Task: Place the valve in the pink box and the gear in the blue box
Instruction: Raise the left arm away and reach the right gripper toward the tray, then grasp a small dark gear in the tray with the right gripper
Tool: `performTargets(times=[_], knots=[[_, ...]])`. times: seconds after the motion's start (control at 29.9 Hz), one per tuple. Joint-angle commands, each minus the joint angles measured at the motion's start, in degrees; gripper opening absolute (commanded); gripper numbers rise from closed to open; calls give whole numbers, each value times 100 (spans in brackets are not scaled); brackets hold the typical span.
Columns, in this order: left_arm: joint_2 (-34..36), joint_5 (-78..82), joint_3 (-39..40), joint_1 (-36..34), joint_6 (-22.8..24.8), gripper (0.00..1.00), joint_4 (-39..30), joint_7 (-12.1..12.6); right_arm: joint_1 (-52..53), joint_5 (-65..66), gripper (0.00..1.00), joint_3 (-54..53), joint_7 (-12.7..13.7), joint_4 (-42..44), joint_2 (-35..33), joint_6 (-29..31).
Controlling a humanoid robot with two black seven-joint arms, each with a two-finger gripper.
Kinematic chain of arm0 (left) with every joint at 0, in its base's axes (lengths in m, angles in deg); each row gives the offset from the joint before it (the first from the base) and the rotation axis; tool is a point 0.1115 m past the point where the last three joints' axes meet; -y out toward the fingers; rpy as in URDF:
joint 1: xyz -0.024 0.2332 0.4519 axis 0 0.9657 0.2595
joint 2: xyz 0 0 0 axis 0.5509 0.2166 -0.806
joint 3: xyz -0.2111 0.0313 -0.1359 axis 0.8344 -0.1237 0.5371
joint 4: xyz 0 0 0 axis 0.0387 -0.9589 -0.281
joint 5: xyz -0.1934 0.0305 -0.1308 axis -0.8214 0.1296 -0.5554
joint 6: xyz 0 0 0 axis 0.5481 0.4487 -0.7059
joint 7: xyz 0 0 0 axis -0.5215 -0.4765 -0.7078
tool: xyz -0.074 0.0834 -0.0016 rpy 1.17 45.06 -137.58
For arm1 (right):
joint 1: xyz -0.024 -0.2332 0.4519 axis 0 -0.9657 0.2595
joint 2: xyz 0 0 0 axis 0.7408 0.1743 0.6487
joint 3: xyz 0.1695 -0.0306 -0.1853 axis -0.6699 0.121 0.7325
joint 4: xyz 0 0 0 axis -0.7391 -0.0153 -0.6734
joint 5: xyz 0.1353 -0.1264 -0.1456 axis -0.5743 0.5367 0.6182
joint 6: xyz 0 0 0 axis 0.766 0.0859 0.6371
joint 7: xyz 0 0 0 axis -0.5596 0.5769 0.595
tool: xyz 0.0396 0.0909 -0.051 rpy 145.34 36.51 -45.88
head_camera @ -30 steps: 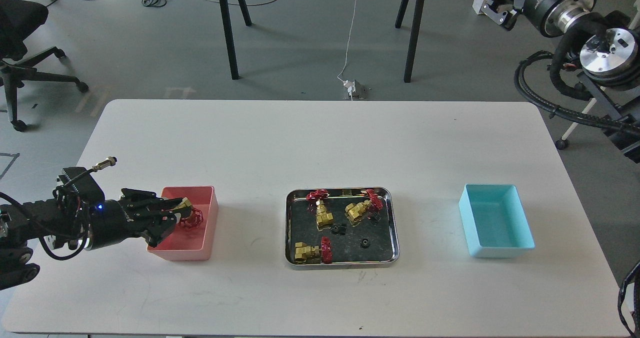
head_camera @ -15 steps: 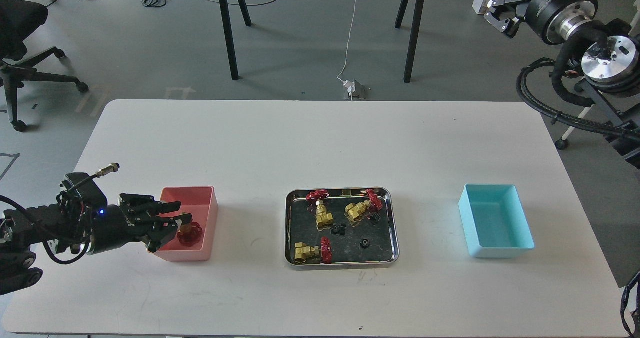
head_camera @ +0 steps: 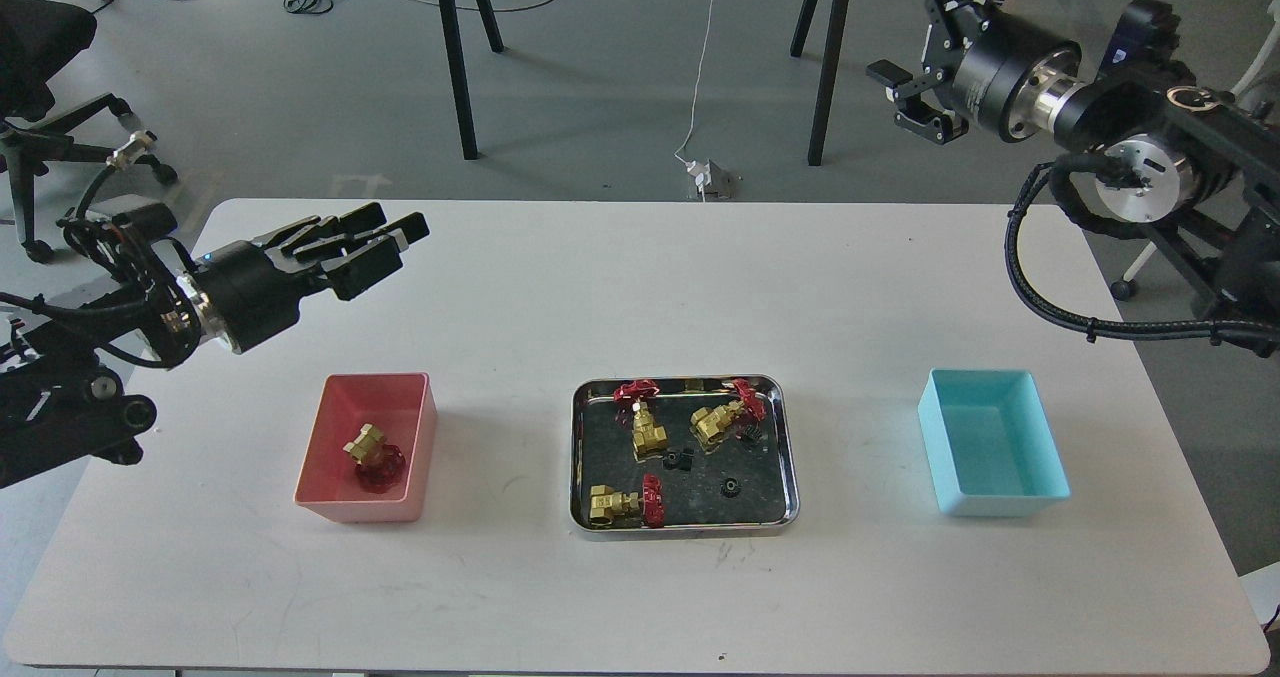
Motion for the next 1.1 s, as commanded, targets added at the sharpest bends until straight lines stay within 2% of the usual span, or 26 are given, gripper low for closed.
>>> performTargets(times=[0.0,0.13,0.23,0.3,0.47,0.53,0.64,0.7,0.87,1.07], knots=[[-457,-2158,1105,6,1056,80,-354,-1,491,2374,100,1433,-58,-370,4,49],[-967,-3567,1880,6,2498,85,-197,-1,1194,2509,100,2876,-58,-1608,-136,259],[-1354,-4175,2188,76,3062,90,93,-1,1818,2544,100,3764,-58,-2417,-277,881],[-1617,-4264,2276,147,3107,92,286,-1,2091,2780,100,4221,-58,-2743,-251,1278],[-1847,-4264,2321,331,3107,93,375,-1,2137,3782,96,4926,-41,-2938,91,1337],[-1856,-4264,2321,375,3116,94,375,-1,2093,3906,89,5041,-41,-2886,249,1337],[-1856,-4273,2329,411,3125,94,375,-1,1935,3906,69,5050,-23,-2710,495,1337],[-1882,-4273,2356,428,3125,94,375,-1,1812,3898,64,5050,-14,-2430,750,1337],[-1952,-4273,2400,481,3125,94,375,-1,1495,3889,64,5050,-14,-1726,1391,1078],[-2067,-4273,2408,551,3142,94,419,-1,1354,3889,64,5050,-14,-1348,1831,998]])
